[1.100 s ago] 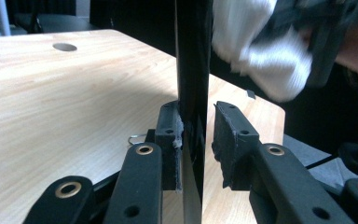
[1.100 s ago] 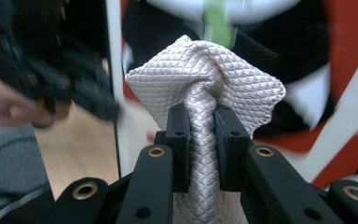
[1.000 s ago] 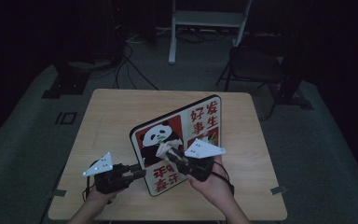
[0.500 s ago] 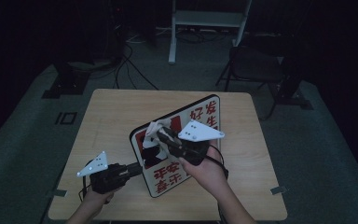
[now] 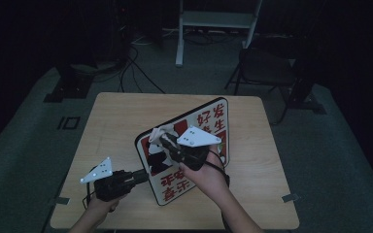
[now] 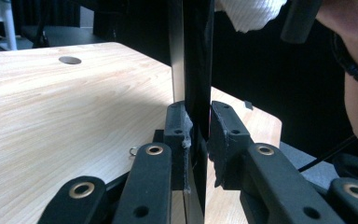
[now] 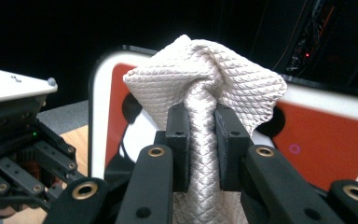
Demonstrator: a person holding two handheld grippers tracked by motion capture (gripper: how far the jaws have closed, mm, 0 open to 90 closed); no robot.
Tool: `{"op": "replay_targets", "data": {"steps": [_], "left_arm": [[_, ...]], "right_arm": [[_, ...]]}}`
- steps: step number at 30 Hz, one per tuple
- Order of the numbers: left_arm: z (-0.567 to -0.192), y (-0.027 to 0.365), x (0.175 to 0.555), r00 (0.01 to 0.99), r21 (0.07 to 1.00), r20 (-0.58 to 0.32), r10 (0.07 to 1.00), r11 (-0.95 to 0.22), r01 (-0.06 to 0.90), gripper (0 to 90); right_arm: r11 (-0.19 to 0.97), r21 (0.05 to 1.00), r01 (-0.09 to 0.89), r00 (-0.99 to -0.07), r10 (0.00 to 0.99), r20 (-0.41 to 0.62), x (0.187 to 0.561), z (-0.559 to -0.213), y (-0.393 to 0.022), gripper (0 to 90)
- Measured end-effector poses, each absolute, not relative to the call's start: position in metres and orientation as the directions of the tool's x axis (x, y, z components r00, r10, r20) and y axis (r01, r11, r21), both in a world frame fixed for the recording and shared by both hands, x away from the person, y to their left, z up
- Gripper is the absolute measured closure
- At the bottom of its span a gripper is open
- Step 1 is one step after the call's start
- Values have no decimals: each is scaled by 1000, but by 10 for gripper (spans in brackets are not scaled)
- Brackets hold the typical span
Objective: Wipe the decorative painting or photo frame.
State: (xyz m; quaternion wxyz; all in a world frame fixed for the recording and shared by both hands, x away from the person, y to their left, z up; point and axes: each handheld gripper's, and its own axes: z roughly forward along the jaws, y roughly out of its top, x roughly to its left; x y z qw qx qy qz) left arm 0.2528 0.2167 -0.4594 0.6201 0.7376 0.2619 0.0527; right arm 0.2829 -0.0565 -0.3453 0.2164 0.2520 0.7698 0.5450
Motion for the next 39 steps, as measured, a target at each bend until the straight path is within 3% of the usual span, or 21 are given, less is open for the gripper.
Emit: {"op": "replay_targets", "data": {"steps": [25, 39], "left_arm": [[-459, 214, 252, 869, 945, -224, 442, -120, 305, 787], [-459, 214, 252, 869, 947, -217, 445, -121, 298, 786]], "right_arm": [[416, 858, 300, -789, 614, -22, 259, -437, -71, 779], [475, 772, 422, -784, 618, 49, 250, -493, -79, 779]]}}
